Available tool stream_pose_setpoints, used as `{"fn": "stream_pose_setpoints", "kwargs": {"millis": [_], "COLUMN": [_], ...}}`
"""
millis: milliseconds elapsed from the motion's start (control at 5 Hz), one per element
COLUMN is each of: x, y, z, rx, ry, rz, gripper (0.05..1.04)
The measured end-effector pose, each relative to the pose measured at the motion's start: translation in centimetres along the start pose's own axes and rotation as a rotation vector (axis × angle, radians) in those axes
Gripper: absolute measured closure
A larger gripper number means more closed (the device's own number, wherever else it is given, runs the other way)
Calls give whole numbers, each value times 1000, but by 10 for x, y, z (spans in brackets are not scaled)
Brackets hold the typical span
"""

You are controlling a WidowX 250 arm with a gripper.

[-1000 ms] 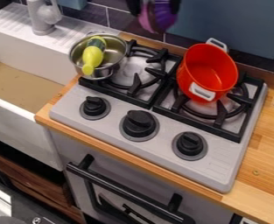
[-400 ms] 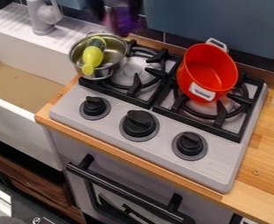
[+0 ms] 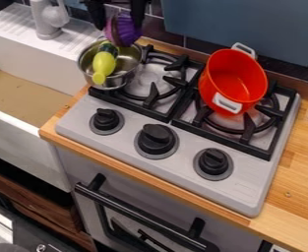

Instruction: Take out the muffin out of the red pot

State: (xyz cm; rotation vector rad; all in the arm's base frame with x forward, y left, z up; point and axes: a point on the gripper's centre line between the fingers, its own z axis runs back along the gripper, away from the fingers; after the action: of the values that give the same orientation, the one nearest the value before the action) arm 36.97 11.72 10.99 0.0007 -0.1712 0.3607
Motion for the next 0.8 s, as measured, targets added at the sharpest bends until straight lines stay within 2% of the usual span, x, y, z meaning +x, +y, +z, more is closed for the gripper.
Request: {"fn": "stream_pose_setpoints", "kwargs": {"millis": [200,400,600,800], "x": [1,-1,-4,-2], "y": [1,1,1,-1], "z": [-2,-2,-2,3], "rx": [8,10,13,10], "ry": [-5,10,27,29], "rz": [1,2,-3,14], "gripper": [216,176,85,85]}}
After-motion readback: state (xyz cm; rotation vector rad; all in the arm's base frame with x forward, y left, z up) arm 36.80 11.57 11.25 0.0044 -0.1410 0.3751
